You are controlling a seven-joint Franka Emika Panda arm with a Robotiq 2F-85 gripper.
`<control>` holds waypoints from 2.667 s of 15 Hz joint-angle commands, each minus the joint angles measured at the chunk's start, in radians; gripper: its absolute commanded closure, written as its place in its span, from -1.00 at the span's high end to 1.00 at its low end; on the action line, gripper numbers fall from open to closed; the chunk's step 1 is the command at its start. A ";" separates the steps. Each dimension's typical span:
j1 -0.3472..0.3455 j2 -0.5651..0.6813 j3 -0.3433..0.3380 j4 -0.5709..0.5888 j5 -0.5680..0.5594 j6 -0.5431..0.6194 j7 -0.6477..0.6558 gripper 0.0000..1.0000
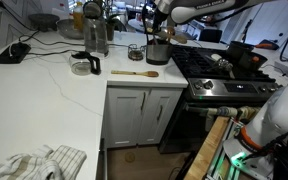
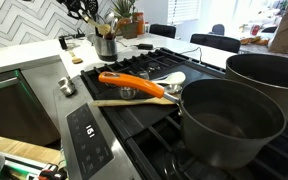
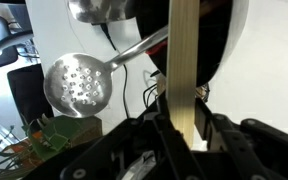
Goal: Put the wooden cooking stick on top of the utensils box
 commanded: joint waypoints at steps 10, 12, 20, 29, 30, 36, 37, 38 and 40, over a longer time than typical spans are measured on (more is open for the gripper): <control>0.029 0.184 -0.005 0.160 -0.121 -0.175 0.056 -0.85; 0.033 0.196 -0.004 0.175 -0.119 -0.198 0.052 -0.70; 0.034 0.202 0.003 0.201 -0.105 -0.216 0.020 0.97; 0.042 0.014 0.088 0.055 0.139 -0.452 -0.141 1.00; 0.039 -0.031 0.092 0.016 0.175 -0.451 -0.157 1.00; 0.013 -0.299 0.025 -0.229 0.345 -0.411 -0.215 1.00; 0.010 -0.342 0.004 -0.265 0.362 -0.417 -0.222 1.00; 0.006 -0.382 -0.021 -0.300 0.382 -0.432 -0.235 1.00; 0.001 -0.456 -0.077 -0.362 0.428 -0.472 -0.277 1.00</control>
